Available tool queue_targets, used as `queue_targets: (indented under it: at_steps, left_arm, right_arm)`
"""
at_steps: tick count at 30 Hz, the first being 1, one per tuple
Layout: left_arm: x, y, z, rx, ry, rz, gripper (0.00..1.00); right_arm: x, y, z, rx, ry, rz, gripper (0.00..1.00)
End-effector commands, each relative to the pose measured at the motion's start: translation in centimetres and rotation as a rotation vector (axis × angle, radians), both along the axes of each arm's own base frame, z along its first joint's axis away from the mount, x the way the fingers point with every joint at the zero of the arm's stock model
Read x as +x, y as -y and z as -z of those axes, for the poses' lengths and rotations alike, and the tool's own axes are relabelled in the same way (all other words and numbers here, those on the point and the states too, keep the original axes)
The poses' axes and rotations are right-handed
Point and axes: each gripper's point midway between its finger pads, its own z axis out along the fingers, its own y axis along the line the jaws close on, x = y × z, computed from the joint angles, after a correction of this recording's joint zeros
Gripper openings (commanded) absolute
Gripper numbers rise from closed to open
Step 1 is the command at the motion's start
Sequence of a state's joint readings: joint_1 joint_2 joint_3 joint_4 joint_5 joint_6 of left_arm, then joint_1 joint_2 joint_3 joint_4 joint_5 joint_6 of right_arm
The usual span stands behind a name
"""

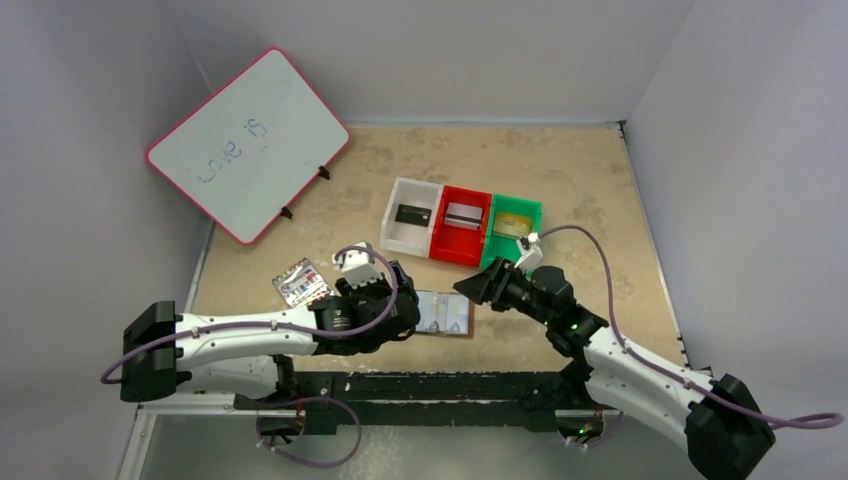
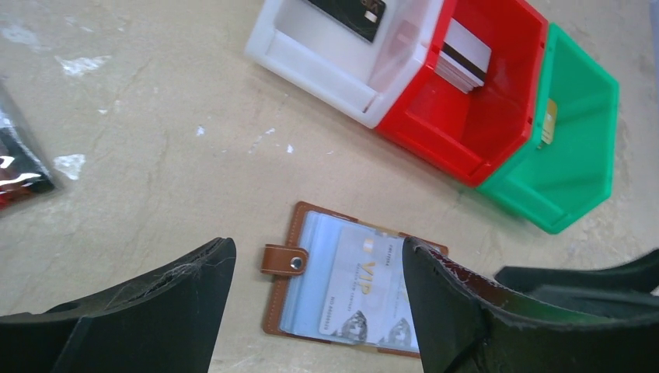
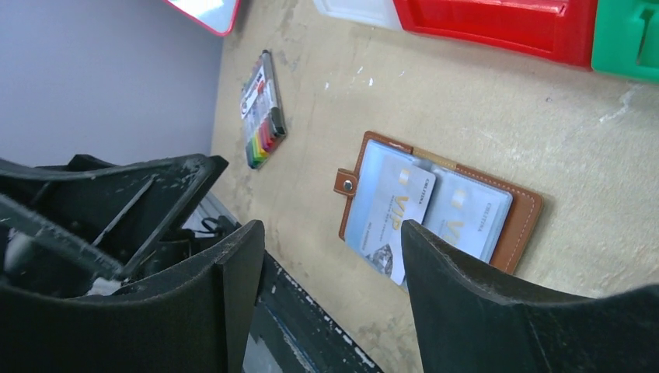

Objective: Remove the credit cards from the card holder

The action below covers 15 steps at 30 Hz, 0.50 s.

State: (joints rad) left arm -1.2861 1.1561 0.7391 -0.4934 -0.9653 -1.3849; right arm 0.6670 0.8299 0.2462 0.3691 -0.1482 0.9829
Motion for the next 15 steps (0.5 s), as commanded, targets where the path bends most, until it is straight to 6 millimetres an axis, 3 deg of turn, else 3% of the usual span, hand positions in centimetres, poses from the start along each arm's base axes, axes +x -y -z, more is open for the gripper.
queue_targets:
  at_steps: [1,4,7,9,15]
  left_arm:
    - [0.3,-1.9,-1.0,0.049,0.026,-0.078,0.79]
    - [-0.1,-1.7,0.0,0.123,-0.003,-0.01,0.79]
    - [-0.5,-0.9,0.4,0.13,-0.036,0.054,0.78]
    - [-0.6,-0.3,0.7,0.125,-0.054,0.1,0.77]
    - [0.2,0.2,3.9,0.057,-0.199,0.191,0.71]
  right_arm:
    - [-0.7,0.5,0.2,0.051,-0.03,0.027,0.68]
    - [-0.8,0.3,0.5,0.073,-0.03,0.021,0.67]
    - [-1.1,-0.2,1.6,0.081,-0.138,0.021,0.65]
    - [-0.2,-0.9,0.7,0.097,-0.105,0.02,0.63]
    - [0.7,-3.1,1.6,0.102,-0.155,-0.032,0.55]
